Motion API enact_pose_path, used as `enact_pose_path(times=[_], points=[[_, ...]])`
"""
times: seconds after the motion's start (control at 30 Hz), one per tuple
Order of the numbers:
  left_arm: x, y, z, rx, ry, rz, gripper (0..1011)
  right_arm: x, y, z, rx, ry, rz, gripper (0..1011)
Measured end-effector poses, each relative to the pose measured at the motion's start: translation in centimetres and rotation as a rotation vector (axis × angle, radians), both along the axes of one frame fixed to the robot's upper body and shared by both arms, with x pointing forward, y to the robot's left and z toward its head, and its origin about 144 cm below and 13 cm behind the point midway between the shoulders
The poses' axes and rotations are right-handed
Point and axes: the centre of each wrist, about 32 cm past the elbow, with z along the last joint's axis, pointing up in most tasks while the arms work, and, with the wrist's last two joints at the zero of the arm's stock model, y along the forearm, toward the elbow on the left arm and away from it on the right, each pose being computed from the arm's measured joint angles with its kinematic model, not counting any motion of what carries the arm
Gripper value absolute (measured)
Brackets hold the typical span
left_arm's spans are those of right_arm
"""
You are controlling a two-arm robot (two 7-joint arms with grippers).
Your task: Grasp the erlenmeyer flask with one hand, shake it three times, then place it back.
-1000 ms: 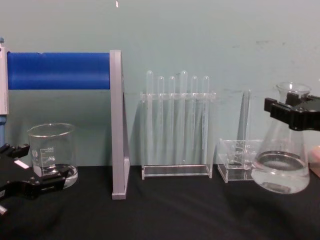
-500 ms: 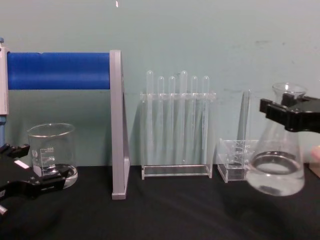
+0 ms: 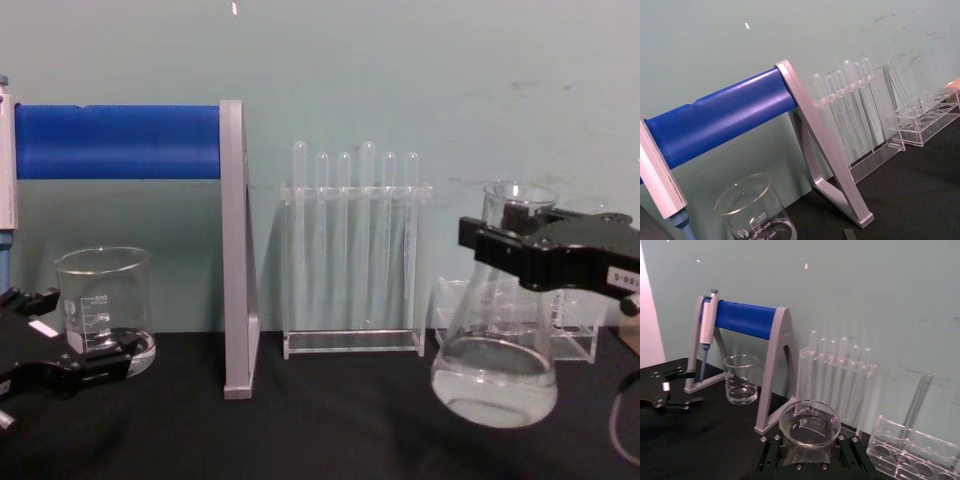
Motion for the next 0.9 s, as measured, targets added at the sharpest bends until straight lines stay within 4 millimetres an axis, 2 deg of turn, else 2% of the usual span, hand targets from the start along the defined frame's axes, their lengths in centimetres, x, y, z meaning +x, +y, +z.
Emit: enact_pose_path(times=[0.53, 0.9], points=[[0.0, 0.0, 0.0, 0.0, 0.0, 0.0, 1001, -0.3, 0.4, -0.3, -0.004, 0.008, 0.024, 453], [0.0, 0.0, 0.0, 0.0, 0.0, 0.0, 1001, -0.2, 0.4, -1.9, -0.025, 0.027, 0.027, 453]])
